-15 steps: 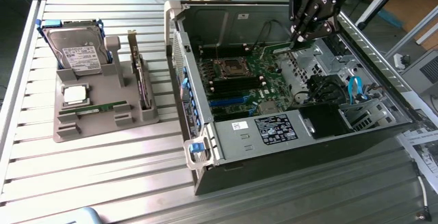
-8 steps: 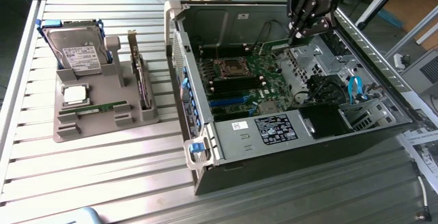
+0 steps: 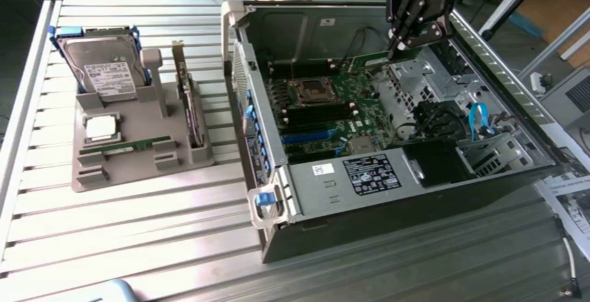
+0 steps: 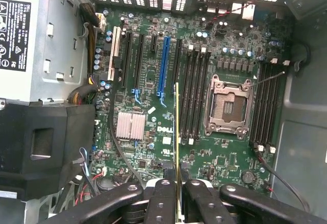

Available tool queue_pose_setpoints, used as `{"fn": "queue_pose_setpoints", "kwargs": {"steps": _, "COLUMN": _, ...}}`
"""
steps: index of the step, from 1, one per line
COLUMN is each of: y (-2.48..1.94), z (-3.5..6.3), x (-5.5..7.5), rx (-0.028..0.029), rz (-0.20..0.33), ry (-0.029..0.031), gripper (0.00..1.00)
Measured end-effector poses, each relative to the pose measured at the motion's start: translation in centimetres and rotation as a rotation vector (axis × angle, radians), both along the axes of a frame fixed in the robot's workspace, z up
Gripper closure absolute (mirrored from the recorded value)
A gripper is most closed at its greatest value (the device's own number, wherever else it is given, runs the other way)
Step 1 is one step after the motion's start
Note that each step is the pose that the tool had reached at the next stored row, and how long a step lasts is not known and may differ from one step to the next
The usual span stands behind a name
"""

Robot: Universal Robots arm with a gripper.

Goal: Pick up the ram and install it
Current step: 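Pick up the ram and move it above insertion slot, then insert the ram into the slot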

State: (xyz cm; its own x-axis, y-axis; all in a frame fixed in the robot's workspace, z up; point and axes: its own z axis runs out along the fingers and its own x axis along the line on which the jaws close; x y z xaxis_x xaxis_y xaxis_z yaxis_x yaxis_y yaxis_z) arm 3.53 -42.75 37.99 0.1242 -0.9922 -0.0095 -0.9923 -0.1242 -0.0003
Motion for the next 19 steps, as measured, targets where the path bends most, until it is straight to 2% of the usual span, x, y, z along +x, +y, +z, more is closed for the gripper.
{"fn": "queue_pose_setpoints", "kwargs": {"steps": 9, "y": 0.0, "z": -0.01, "x": 0.0, "rx": 0.0, "rz": -0.007, "ry": 0.0, "gripper": 0.86}}
{"fn": "queue_pose_setpoints", "kwargs": {"steps": 19, "y": 0.0, "z": -0.14, "x": -0.01, "rx": -0.0011, "rz": -0.12, "ry": 0.0, "gripper": 0.86}}
